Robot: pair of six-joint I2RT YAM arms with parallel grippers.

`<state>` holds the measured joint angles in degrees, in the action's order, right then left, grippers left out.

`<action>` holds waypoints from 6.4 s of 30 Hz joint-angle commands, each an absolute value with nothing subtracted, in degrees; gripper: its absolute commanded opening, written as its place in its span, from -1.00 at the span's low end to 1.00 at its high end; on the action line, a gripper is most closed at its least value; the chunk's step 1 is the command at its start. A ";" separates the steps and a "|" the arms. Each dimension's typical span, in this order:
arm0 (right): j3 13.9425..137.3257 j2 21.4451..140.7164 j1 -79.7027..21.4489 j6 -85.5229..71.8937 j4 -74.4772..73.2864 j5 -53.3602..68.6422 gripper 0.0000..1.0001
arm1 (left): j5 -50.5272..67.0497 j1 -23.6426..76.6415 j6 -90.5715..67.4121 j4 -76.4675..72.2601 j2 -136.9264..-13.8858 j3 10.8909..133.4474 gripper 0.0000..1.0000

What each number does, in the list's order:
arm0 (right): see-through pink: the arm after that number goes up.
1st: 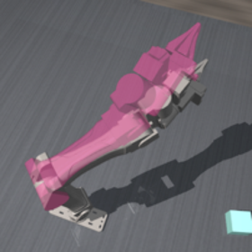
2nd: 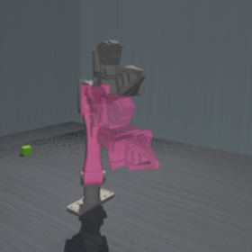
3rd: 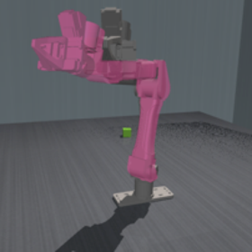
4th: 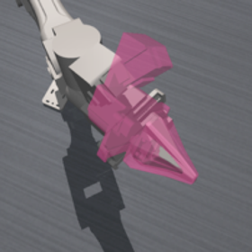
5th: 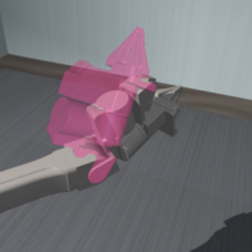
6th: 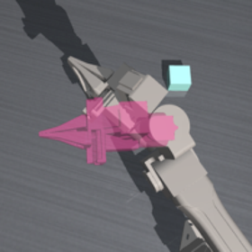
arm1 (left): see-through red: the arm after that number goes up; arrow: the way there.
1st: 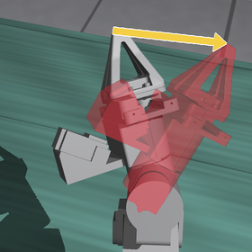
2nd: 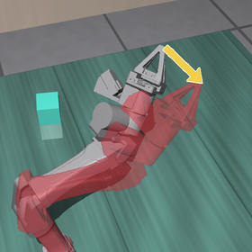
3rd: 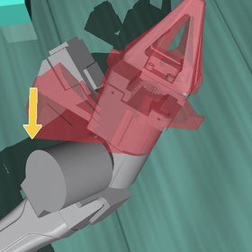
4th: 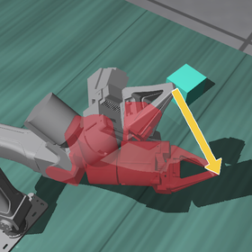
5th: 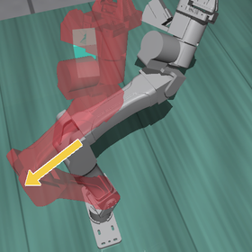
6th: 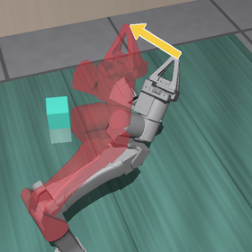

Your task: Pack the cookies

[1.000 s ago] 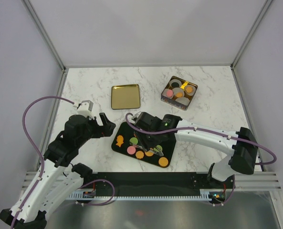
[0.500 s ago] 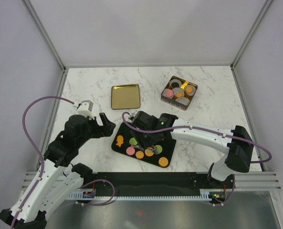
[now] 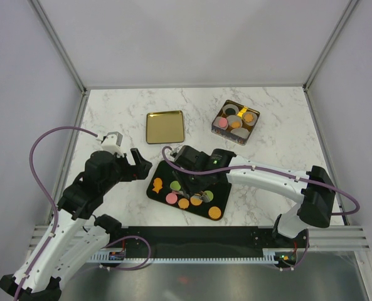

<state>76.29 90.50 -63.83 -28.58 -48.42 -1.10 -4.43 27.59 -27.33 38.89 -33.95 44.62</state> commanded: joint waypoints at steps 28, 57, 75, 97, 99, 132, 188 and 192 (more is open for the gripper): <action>79.18 87.54 -60.56 -28.04 -49.57 1.50 -0.15 | -5.62 27.60 -26.72 38.14 -33.14 44.47 1.00; 85.69 83.67 -35.08 -21.01 -51.15 0.44 -0.16 | -5.98 27.60 -26.81 38.14 -33.49 44.47 1.00; 84.12 89.56 -13.01 -20.04 -46.85 -2.28 -0.14 | -5.63 27.60 -26.72 38.23 -34.28 44.65 1.00; 76.03 84.20 -12.04 -21.27 -44.47 -0.79 -0.11 | -4.83 27.60 -26.54 38.14 -34.01 44.65 0.99; 75.67 83.76 -11.95 -21.27 -44.39 -0.53 -0.11 | -4.75 27.60 -26.54 38.23 -34.01 44.65 0.99; 71.98 81.47 -12.04 -21.09 -44.47 1.93 0.08 | -4.83 27.60 -26.63 38.23 -33.22 44.56 0.99; 48.43 94.58 8.00 -31.29 -15.64 -5.62 0.65 | -1.84 28.56 -26.10 37.18 -36.73 44.47 0.99; 48.16 88.18 8.00 -31.12 -18.80 -7.12 0.74 | -1.93 28.56 -26.10 37.18 -37.88 44.65 0.99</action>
